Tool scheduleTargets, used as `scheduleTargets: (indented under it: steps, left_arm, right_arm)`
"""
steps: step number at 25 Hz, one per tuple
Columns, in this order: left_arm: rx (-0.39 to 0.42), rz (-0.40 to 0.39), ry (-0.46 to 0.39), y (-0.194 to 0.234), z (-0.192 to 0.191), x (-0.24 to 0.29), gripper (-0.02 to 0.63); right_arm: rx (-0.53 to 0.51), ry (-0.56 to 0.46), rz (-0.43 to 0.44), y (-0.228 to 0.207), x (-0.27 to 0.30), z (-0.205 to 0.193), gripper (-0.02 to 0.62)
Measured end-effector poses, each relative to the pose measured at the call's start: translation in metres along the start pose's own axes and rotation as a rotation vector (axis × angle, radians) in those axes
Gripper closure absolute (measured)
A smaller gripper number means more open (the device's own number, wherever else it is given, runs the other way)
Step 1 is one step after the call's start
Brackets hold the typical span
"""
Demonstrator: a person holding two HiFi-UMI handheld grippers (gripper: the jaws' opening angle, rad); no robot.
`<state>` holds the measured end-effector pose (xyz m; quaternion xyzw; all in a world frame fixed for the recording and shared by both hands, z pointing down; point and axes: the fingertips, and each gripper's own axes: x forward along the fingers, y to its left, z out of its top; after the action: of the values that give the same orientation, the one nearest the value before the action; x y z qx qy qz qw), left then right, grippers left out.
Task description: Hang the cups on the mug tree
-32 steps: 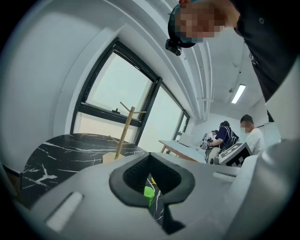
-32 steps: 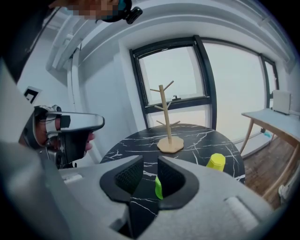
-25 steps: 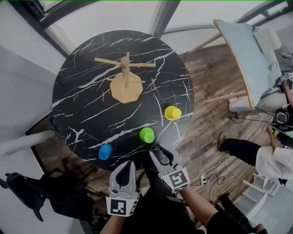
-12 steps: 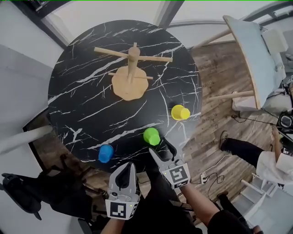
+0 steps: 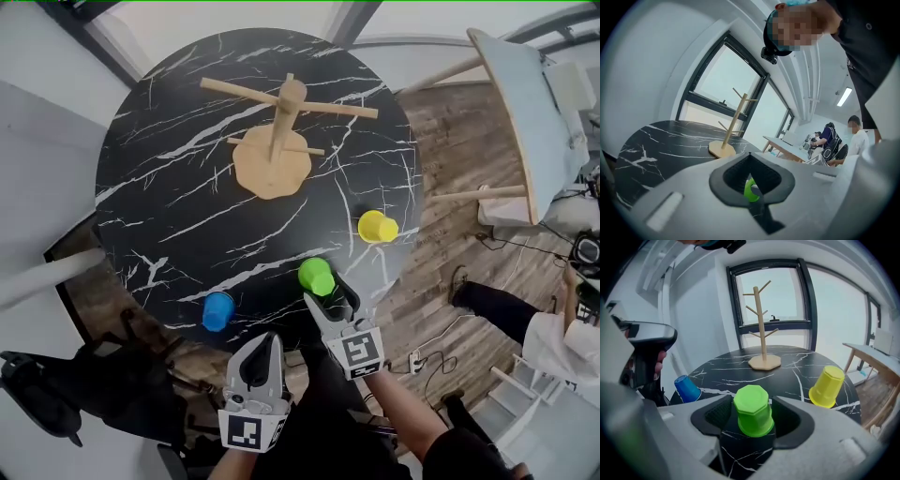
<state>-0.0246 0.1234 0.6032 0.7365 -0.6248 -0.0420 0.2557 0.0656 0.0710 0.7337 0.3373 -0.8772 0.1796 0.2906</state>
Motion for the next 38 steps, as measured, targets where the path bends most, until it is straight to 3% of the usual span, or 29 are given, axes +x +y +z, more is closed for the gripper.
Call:
scheduleTargets:
  steps: [27, 38]
  left_arm:
    - [-0.013, -0.001, -0.026, 0.004, 0.008, -0.008, 0.606]
    - [0.007, -0.029, -0.071, -0.010, 0.035, -0.015, 0.607]
  right_arm:
    - [0.022, -0.025, -0.043, 0.001, -0.002, 0.006, 0.356]
    - [0.021, -0.033, -0.040, 0.010, -0.024, 0.028, 0.357]
